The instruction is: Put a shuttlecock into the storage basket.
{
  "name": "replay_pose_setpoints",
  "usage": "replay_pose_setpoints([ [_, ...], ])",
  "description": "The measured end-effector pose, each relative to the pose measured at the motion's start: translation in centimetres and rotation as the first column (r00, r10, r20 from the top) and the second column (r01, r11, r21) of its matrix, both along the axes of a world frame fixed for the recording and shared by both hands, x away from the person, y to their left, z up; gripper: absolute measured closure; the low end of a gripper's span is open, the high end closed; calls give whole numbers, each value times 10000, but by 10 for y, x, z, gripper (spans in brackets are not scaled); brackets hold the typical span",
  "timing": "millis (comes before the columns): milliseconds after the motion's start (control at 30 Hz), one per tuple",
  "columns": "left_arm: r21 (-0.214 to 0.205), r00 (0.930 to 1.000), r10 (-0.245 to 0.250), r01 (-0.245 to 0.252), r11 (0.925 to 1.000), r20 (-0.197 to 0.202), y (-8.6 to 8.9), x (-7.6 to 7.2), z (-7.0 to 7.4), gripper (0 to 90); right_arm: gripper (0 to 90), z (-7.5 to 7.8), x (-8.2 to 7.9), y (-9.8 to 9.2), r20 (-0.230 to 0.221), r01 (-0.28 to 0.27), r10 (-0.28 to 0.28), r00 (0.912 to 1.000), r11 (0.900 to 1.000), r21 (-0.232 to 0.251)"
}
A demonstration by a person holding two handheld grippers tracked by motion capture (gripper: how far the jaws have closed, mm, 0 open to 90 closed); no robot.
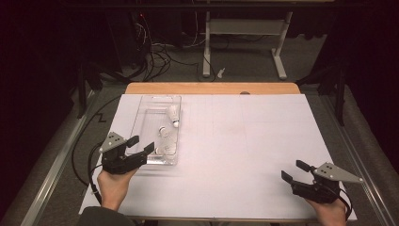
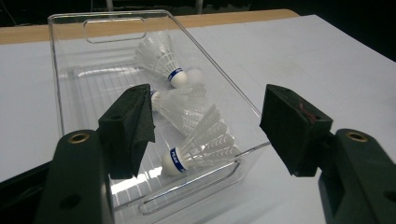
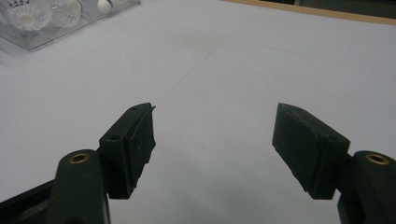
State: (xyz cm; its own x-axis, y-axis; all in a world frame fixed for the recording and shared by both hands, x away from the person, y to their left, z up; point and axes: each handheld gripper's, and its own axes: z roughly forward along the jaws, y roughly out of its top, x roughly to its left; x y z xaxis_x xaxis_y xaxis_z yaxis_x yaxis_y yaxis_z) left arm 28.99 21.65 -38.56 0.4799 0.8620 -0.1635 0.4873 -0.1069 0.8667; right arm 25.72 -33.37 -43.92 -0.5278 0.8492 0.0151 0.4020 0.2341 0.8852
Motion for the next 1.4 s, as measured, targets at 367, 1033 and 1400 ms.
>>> replay_pose_setpoints([
  [367,-19,10000,-1,1,10000,78,1,-9,-2,347,301,0,0,0,-3,14,-14,10000,10000,1],
  [1033,-82,9994,231,-229,9997,244,3,-24,-7,329,300,0,0,0,-1,9,-9,10000,10000,7],
  [1400,-121,9992,337,-335,9994,194,6,-29,-14,330,300,0,0,-1,8,16,-16,10000,10000,25],
])
